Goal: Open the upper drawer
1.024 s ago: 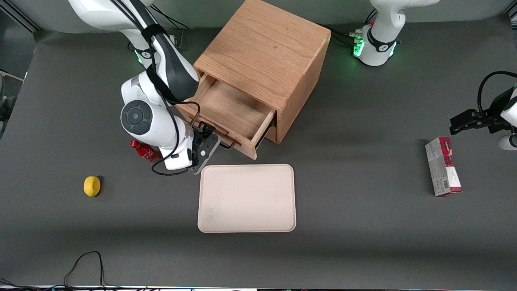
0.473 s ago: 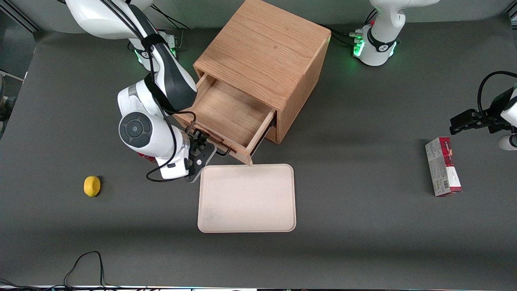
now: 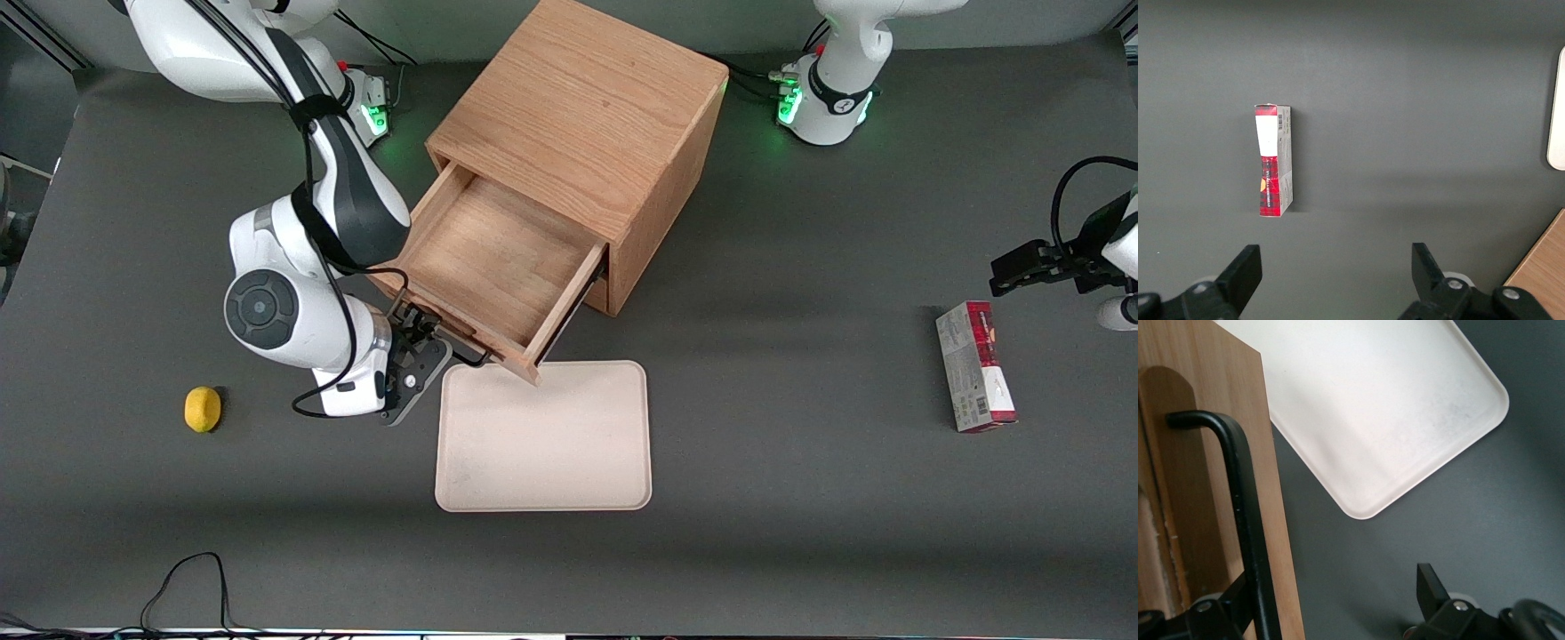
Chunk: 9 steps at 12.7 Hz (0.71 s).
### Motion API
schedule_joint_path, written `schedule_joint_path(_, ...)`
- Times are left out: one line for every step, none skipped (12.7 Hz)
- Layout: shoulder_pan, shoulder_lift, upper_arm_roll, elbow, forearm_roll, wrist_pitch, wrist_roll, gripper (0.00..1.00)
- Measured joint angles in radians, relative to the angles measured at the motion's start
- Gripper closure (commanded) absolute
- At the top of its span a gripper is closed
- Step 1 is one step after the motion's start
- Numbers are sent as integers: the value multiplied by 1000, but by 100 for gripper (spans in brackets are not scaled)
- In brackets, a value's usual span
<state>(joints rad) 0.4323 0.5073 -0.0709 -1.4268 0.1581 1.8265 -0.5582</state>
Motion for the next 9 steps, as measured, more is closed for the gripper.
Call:
schedule_joint_path(-3,5,0,5,0,-1,-3,0)
schedule_joint_path(-7,10,0,12,0,-1,-6,0)
schedule_joint_path(-14,15,0,20,-1,-1,-7,0)
schedule_joint_path(-21,21,0,29,-1,-1,-9,0)
schedule_joint_path(-27,24,-1,34,-2,-1,-12,0)
schedule_joint_path(-32,26,-1,37,-2,-1,-13,0)
schedule_joint_path(-35,28,-1,40,-3,-1,-14,0)
schedule_joint_path(-37,31,-2,45,-3,-1,-14,0)
schedule_joint_path(-40,36,-2,52,-4,-1,-14,0)
